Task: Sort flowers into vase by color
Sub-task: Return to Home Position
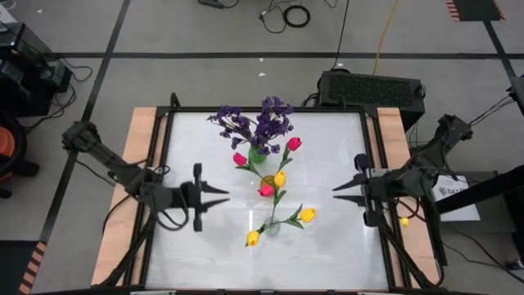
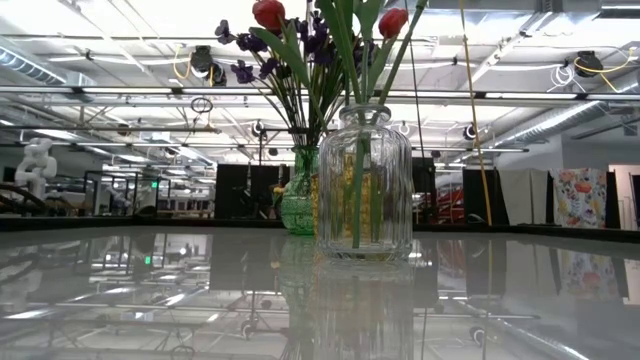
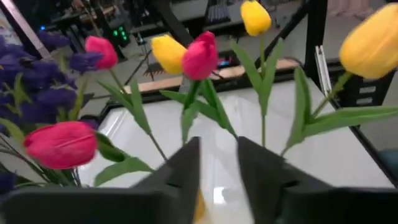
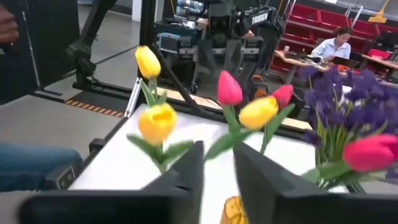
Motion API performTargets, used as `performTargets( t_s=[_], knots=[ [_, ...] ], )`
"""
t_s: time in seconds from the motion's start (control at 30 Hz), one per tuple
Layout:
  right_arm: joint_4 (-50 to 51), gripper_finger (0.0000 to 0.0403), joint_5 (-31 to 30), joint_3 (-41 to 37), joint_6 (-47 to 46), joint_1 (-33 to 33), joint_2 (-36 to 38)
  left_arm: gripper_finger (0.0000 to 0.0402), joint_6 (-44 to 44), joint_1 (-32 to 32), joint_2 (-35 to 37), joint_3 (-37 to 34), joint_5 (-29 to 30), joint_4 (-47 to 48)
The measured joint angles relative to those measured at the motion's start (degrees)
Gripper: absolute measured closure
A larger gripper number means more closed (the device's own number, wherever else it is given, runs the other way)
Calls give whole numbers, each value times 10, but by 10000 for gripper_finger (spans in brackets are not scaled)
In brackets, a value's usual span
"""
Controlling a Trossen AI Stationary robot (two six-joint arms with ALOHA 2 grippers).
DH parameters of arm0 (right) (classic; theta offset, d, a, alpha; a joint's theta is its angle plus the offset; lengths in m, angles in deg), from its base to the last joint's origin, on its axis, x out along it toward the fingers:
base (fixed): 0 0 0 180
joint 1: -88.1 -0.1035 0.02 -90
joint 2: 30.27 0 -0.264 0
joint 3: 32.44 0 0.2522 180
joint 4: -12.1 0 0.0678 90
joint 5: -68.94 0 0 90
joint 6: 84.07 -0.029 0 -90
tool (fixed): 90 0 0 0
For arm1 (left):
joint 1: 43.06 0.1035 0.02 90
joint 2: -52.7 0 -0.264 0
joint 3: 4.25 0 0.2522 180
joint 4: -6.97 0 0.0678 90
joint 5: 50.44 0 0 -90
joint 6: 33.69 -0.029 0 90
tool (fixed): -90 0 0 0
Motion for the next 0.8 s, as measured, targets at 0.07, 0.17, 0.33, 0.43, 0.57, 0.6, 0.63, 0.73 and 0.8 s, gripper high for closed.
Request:
performTargets(
  t_s=[0.07, 0.17, 0.33, 0.43, 0.57, 0.6, 0.63, 0.73, 0.8],
  knots=[
    [-11, 349, -6, -27, -1, 0, 18, 333, -17, 15, 26, -30, -16, -30],
    [-31, 394, -12, -65, 2, 0, 45, 389, -46, 26, 71, -76, -41, -64],
    [-64, 392, -29, -127, 2, 1, 80, 391, -50, 34, 155, -149, -47, -90],
    [-86, 401, -33, -169, 4, 1, 103, 397, -54, 43, 198, -196, -59, -114],
    [-134, 401, -54, -229, 19, 4, 133, 396, -53, 59, 240, -251, -70, -125],
    [-145, 402, -54, -247, 21, 6, 137, 396, -53, 63, 248, -267, -70, -126],
    [-161, 402, -53, -267, 23, 8, 141, 396, -53, 67, 255, -283, -70, -135],
    [-215, 402, -32, -326, 21, 17, 153, 396, -54, 81, 276, -330, -71, -167],
    [-264, 402, -13, -366, 16, 27, 158, 396, -53, 91, 287, -356, -74, -177]
  ],
)
